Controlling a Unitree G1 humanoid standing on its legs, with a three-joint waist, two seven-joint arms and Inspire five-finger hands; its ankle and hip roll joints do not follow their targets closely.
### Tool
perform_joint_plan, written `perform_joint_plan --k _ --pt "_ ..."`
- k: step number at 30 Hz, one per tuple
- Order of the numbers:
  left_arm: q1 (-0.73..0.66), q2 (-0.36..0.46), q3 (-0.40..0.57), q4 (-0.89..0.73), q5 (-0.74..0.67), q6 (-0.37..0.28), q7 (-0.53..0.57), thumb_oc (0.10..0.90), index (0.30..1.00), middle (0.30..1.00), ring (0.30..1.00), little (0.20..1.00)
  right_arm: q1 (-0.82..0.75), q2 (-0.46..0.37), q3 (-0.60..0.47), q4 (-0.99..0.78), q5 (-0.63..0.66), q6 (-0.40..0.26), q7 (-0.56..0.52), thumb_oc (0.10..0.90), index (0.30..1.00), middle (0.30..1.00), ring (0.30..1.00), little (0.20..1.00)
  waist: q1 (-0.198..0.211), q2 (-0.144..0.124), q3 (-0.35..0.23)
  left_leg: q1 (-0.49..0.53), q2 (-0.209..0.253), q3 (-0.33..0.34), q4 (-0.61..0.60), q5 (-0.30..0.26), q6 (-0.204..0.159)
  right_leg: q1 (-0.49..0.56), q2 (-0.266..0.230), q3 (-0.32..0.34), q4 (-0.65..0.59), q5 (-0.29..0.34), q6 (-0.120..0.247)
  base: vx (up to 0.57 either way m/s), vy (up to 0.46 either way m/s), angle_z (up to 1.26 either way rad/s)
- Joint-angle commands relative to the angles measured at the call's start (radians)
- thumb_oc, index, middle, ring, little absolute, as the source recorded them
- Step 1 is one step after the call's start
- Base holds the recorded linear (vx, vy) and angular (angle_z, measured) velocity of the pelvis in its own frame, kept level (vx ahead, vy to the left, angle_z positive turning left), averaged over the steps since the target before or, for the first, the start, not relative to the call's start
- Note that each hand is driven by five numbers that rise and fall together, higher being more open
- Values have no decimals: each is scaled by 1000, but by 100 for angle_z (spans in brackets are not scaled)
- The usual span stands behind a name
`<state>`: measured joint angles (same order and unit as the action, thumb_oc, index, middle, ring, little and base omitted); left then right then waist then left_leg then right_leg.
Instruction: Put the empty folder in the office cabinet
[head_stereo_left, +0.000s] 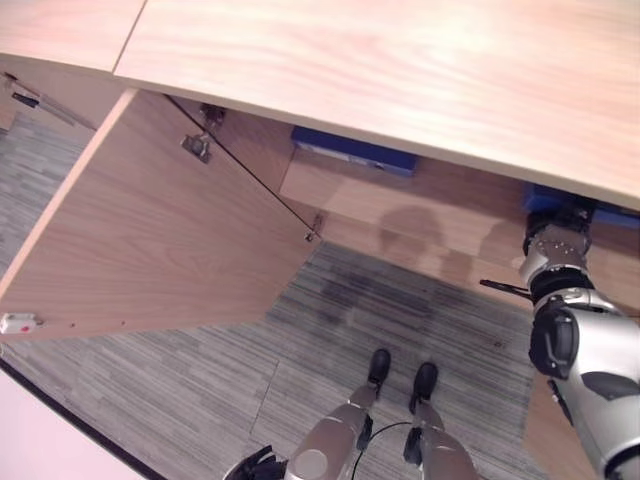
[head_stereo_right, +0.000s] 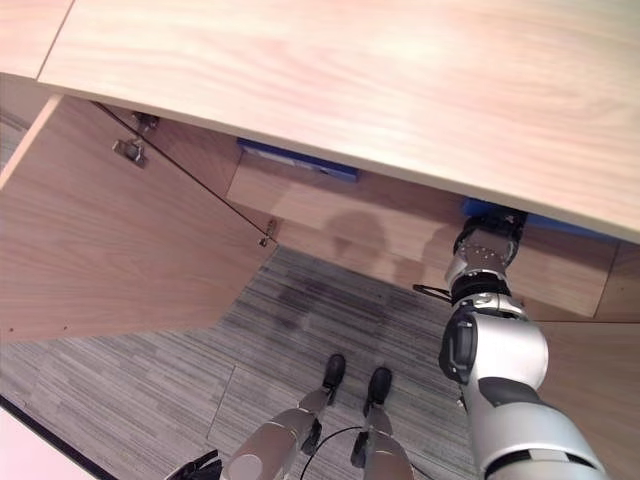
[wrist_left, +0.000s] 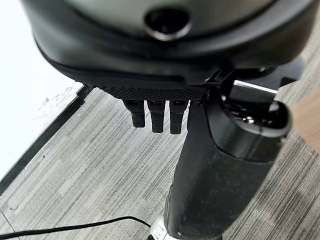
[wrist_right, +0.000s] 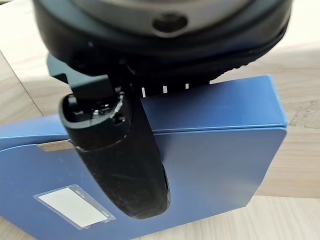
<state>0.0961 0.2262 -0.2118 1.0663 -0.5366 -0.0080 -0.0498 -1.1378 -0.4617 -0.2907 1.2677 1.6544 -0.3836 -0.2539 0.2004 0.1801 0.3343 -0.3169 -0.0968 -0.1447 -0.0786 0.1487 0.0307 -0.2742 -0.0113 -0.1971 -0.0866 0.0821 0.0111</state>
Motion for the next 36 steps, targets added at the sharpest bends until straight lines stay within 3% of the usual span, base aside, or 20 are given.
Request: perform_joint_plan --k 1,4,6,7,11,15,16,17,19,25,36 --pt "63 115 -34 55 -4 7 28 800 900 900 900 900 -92 -145 104 -146 -53 -64 32 400 300 300 300 300 7 -18 -42 -29 -34 -34 -9 -50 -53 -13 -36 42 4 -19 71 -67 9 -2" --pt "65 123 -42 38 -8 7 27 800 900 900 900 900 -117 -161 139 -135 -74 -45 25 400 300 300 300 300 13 -9 -31 -39 -34 -32 -9 -46 -55 -23 -36 43 5 -16 70 -37 -1 -3" --pt "68 128 -47 26 -8 5 26 800 900 900 900 900 -128 -159 156 -140 -81 -37 27 584 575 575 575 575 15 -4 -26 -46 -34 -31 -9 -44 -56 -30 -35 44 5 -14 71 -18 -1 -2" --pt "68 132 -51 21 -4 7 26 800 900 900 900 900 -130 -155 164 -136 -83 -33 29 800 900 900 900 900 16 -4 -23 -52 -34 -31 -9 -41 -57 -35 -34 46 5 -11 70 -35 -5 -4" --pt "74 141 -55 -4 -7 11 22 800 900 900 900 900 -123 -135 187 -129 -103 -10 33 800 900 900 900 900 15 -4 -16 -53 -31 -27 -9 -41 -57 -40 -30 50 5 -11 68 -11 -3 -2" --pt "77 152 -50 -8 -7 11 13 800 900 900 900 900 -119 -135 241 -68 -138 57 43 800 900 900 900 900 14 -8 -12 -51 -29 -26 -9 -40 -57 -38 -29 52 6 -8 66 -12 -4 -1" --pt "74 174 -51 -6 10 18 -14 800 900 900 900 900 -123 -144 387 33 -317 244 62 800 900 900 900 900 13 -18 -6 -50 -26 -21 -9 -35 -58 -41 -28 52 9 -4 63 -78 -36 -2" --pt "71 193 -44 -2 37 23 -35 800 900 900 900 900 -127 -150 490 67 -455 353 116 800 900 900 900 900 11 -25 1 -52 -23 -19 -9 -31 -58 -44 -27 51 9 1 60 -90 -40 -2" --pt "68 207 -40 1 62 18 -47 800 900 900 900 900 -125 -133 560 47 -534 397 172 800 900 900 900 900 13 -28 7 -51 -19 -19 -9 -25 -58 -48 -26 52 10 6 59 -57 -29 -7" --pt "104 227 -46 -91 49 9 -55 800 900 900 900 900 -99 -92 642 -108 -503 371 251 800 900 900 900 900 20 -21 21 -47 -17 -13 -9 -19 -58 -41 -26 54 9 10 59 -32 -1 -15" --pt "89 206 -15 -43 73 11 -65 800 900 900 900 900 21 -94 715 -283 -529 365 354 800 900 900 900 900 8 -34 36 -44 -12 -8 -9 -15 -62 -39 -28 56 8 14 60 -15 2 0"
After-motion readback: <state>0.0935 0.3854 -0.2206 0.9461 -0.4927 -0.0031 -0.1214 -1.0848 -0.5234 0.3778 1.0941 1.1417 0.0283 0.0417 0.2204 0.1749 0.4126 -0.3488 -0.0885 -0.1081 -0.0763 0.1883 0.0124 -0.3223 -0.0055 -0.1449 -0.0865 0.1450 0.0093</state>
